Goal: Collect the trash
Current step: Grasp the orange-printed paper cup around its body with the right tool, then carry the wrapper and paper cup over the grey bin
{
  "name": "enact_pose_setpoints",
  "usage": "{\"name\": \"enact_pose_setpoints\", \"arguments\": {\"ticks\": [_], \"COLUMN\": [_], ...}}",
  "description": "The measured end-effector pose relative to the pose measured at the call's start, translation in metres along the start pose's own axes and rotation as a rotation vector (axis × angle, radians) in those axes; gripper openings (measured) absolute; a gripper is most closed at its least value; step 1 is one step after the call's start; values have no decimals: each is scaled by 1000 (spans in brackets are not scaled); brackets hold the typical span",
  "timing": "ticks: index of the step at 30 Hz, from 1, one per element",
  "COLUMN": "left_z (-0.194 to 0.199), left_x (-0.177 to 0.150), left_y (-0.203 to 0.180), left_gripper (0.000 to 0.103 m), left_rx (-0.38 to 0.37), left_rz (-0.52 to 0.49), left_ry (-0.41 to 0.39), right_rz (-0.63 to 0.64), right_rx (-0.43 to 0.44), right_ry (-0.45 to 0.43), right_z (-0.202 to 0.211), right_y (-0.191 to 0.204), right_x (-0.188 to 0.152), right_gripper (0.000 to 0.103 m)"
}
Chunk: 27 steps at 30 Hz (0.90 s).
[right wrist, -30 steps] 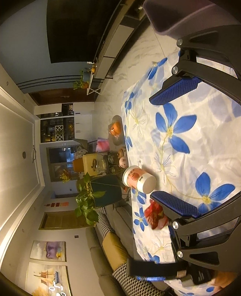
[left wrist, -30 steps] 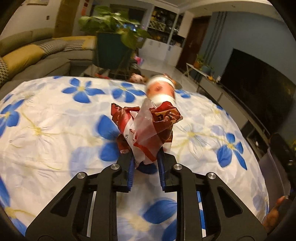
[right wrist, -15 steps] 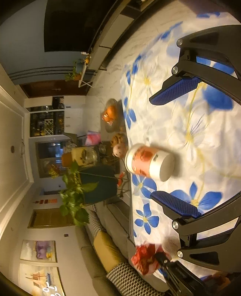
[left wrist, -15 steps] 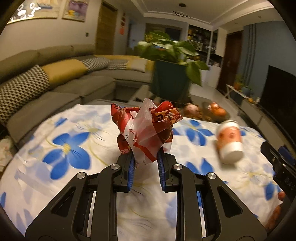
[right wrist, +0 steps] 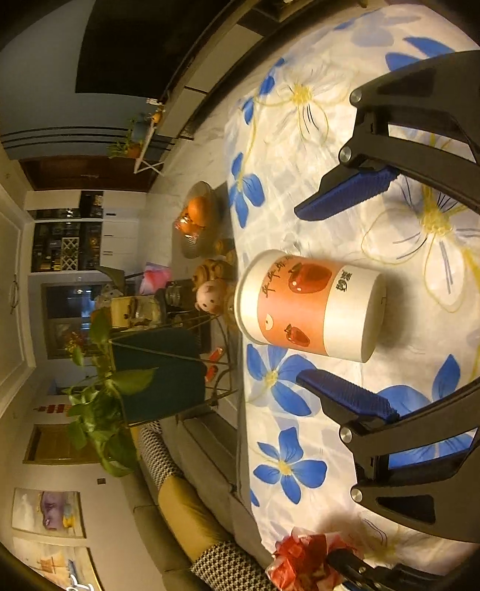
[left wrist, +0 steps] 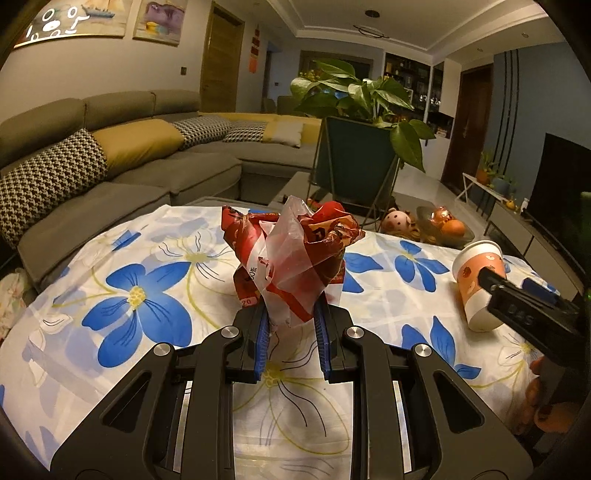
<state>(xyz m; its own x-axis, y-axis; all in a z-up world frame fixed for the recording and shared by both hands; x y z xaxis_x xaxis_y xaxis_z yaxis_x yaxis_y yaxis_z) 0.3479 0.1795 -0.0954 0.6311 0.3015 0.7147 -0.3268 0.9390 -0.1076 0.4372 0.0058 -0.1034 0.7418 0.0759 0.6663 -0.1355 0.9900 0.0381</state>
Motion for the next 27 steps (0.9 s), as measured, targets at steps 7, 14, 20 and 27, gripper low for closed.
{"name": "enact_pose_setpoints", "arguments": {"ticks": [7, 14, 20, 27], "left_z": [-2, -3, -2, 16], "left_x": [-2, -5, -5, -10], "left_y": [1, 0, 2, -6], "left_gripper": [21, 21, 21, 21], "left_rx": [-5, -10, -24, -55], "left_rz": [-3, -11, 1, -1], "left_ry": [9, 8, 6, 5], "right_rz": [-3, -8, -2, 4], "right_rx": [19, 29, 82, 122], "right_ry": [55, 21, -49, -137], "right_z": [-13, 2, 45, 116], "right_y": [-1, -5, -20, -53], "right_x": [-2, -7, -29, -65], "right_gripper": [59, 57, 57, 57]}}
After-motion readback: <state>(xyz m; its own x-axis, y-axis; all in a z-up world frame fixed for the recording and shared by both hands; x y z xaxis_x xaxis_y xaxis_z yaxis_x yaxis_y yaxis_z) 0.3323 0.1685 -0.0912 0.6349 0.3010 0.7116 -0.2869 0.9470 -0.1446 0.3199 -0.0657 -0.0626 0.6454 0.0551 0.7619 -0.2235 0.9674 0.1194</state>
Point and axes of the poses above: each gripper's, at about its wrist camera, not at the fingertips, and z roughly against the way its jaws point, y to its left, x to its top, the point moved 2 cm from there along -z, roughly the way its jaws point, and after that the axes turned 13 degrees about y, right-handed, at the moved point
